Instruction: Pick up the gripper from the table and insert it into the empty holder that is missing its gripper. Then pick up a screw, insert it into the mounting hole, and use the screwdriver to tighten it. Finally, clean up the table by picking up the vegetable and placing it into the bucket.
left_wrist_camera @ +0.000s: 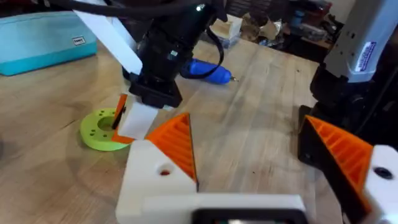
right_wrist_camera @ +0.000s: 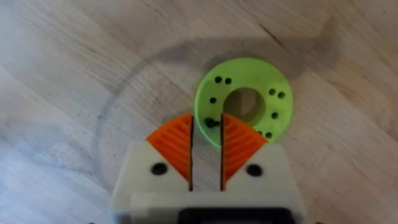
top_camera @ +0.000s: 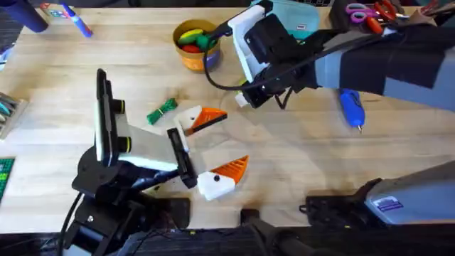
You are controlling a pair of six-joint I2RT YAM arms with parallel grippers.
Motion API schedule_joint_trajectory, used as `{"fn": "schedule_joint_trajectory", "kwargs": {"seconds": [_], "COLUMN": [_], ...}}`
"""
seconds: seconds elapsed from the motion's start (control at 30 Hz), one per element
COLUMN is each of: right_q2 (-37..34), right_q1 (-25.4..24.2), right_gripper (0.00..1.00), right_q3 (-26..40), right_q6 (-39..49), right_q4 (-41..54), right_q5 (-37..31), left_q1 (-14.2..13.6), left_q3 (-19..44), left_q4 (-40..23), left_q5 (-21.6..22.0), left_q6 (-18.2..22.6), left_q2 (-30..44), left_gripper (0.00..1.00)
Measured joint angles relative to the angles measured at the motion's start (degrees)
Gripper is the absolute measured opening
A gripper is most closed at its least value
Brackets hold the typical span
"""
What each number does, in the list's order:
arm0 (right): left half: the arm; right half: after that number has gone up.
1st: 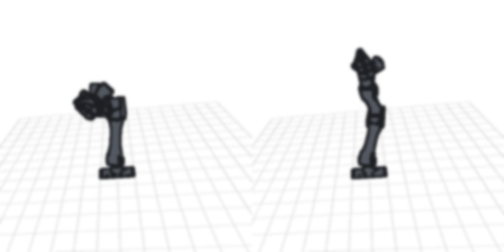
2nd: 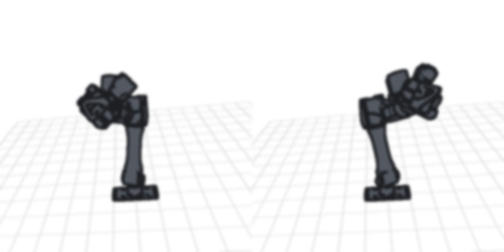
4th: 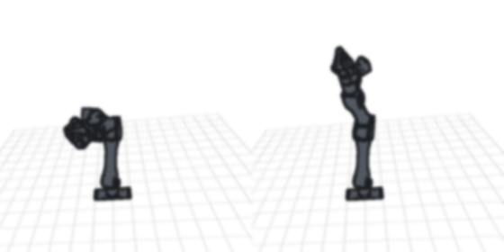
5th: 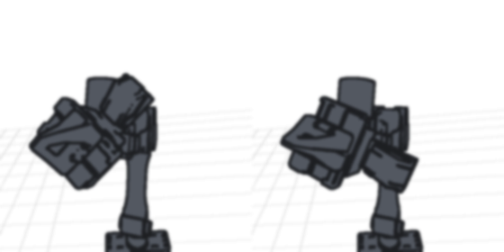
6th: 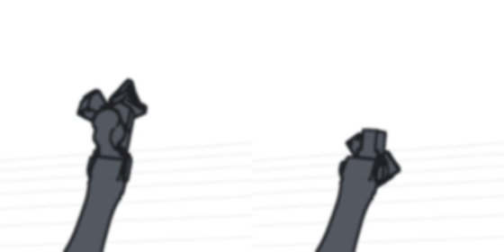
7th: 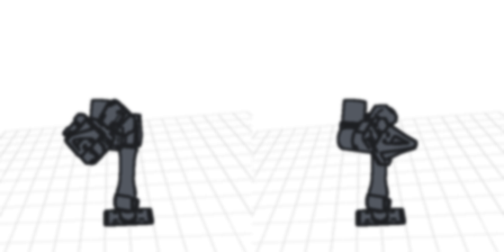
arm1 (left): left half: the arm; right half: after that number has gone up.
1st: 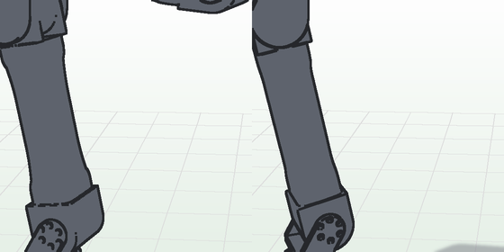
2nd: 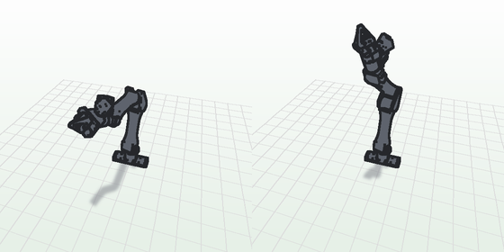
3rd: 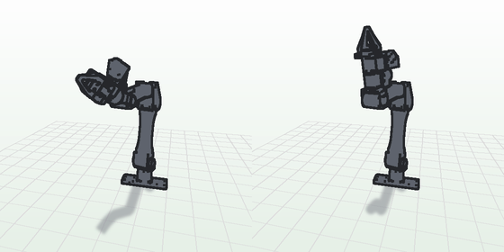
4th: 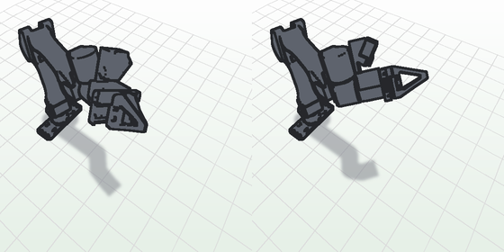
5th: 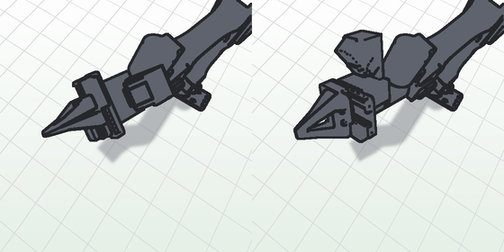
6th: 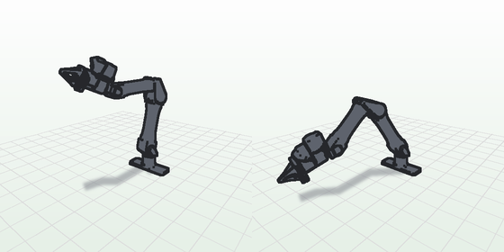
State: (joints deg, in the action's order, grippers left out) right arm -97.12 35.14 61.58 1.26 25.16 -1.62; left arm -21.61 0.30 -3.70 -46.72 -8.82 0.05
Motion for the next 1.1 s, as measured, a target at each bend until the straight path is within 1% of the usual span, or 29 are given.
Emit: {"fn": "schedule_joint_trajectory", "kwargs": {"seconds": [0.13,0.23,0.3,0.5,0.57,0.6,0.63,1.1], "right_q2": [0.0,-0.02,-0.02,-0.02,-0.02,-0.02,-0.02,0.0], "right_q1": [0.0,0.0,0.0,0.0,0.0,0.0,0.0,0.0], "right_gripper": [0.21,0.184,0.149,0.113,0.063,0.018,0.01,0.007], "right_q3": [0.0,0.0,0.0,0.0,0.0,0.0,0.0,0.0], "right_q6": [0.02,0.0,0.02,0.0,0.02,-0.02,-0.02,-0.02], "right_q4": [-0.54,-0.56,-0.56,-0.56,-0.53,-0.52,-0.54,-0.47], "right_q5": [0.0,0.01,0.0,0.0,0.0,0.0,0.0,0.0], "left_q1": [0.0,0.0,0.0,0.0,0.0,0.0,0.0,0.0], "left_q3": [0.0,0.0,0.0,0.0,0.0,0.0,0.0,0.0], "left_q4": [0.0,0.0,0.0,0.0,0.0,0.0,0.0,0.0], "left_q5": [-0.02,0.0,-0.02,-0.02,-0.02,-0.02,-0.02,-0.02], "left_q6": [0.0,0.0,0.0,0.0,0.0,0.0,0.0,0.0], "left_q2": [0.0,0.0,0.0,0.0,0.0,0.0,0.0,0.0], "left_gripper": [0.991,0.991,0.991,0.991,0.991,0.991,0.991,0.991]}}
